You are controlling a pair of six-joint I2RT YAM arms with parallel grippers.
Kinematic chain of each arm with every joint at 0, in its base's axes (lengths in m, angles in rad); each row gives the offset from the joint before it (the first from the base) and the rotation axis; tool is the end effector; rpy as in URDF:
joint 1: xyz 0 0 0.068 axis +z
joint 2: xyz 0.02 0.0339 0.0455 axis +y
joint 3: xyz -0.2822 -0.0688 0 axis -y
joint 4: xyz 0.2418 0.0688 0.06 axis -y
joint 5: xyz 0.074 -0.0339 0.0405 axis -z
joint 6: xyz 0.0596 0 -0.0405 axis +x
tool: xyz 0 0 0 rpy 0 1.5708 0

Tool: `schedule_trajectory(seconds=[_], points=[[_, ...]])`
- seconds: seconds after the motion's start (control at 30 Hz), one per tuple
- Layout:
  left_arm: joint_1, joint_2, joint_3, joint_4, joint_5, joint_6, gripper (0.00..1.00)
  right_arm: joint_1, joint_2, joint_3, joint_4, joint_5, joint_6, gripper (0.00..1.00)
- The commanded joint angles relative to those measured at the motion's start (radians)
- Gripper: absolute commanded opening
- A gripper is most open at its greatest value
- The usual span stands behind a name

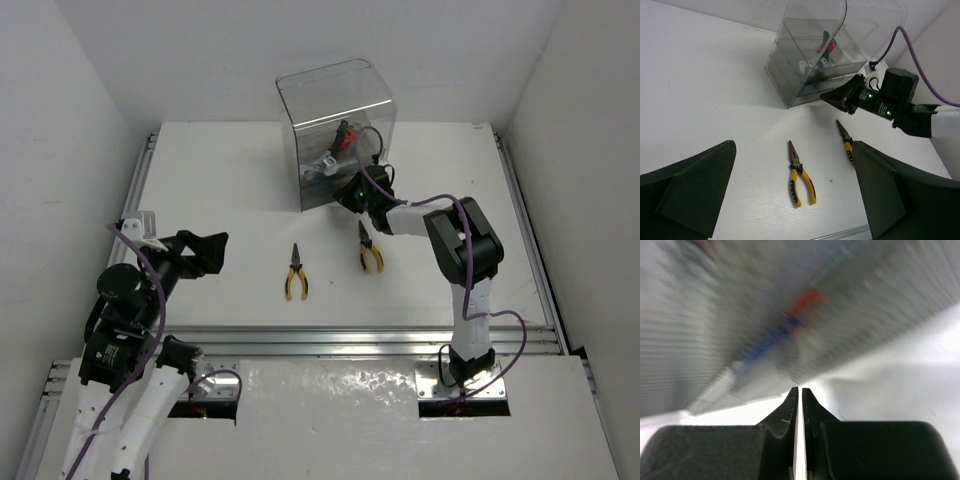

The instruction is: Sort the tools into containers

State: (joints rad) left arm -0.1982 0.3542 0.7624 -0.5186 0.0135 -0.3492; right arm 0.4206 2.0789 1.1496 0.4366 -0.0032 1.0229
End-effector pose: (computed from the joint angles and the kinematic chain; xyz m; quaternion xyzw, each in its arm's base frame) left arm 0.0844 -0.0178 0.3477 -0.0517 0.7432 -0.1851 0.6408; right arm 0.4269 0.1912 0.1390 0.2538 0.8198 0.3402 0.3844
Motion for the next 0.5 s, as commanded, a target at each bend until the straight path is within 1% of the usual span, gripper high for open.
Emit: schedule_trajectory(seconds=[0.0,0.1,0.17,0.27,0.33,0.37,0.4,0.43,0.47], points=[[-0.009,0.006,-0.002,0.043,0.002,-0.001,1.00,-0.011,0.010,0.125,0.130,-0.035,0.026,0.05],[-0.009,0.003,-0.002,0.043,-0.001,-0.002,1.00,-0.013,0.035,0.154,0.132,-0.064,0.043,0.05],[-0.010,0.005,-0.002,0.043,0.000,-0.002,1.00,-0.011,0.040,0.154,0.157,-0.078,0.048,0.05],[-0.009,0.012,0.000,0.043,0.003,-0.001,1.00,-0.011,0.040,0.153,0.148,-0.093,0.039,0.05],[-0.010,0.012,0.000,0.043,0.003,-0.001,1.00,-0.014,0.011,0.107,0.134,-0.080,0.045,0.06],[-0.010,0.012,-0.002,0.043,0.003,-0.001,1.00,-0.019,-0.005,0.032,0.169,-0.070,0.058,0.07],[-0.010,0.009,-0.002,0.043,0.003,-0.001,1.00,-0.026,-0.022,-0.005,0.189,-0.066,0.074,0.11],[-0.009,0.009,-0.002,0.045,0.003,-0.001,1.00,-0.034,-0.046,-0.046,0.217,-0.069,0.118,0.20],[-0.010,0.009,-0.002,0.045,0.005,-0.001,1.00,-0.049,-0.052,-0.082,0.258,-0.081,0.135,0.32]])
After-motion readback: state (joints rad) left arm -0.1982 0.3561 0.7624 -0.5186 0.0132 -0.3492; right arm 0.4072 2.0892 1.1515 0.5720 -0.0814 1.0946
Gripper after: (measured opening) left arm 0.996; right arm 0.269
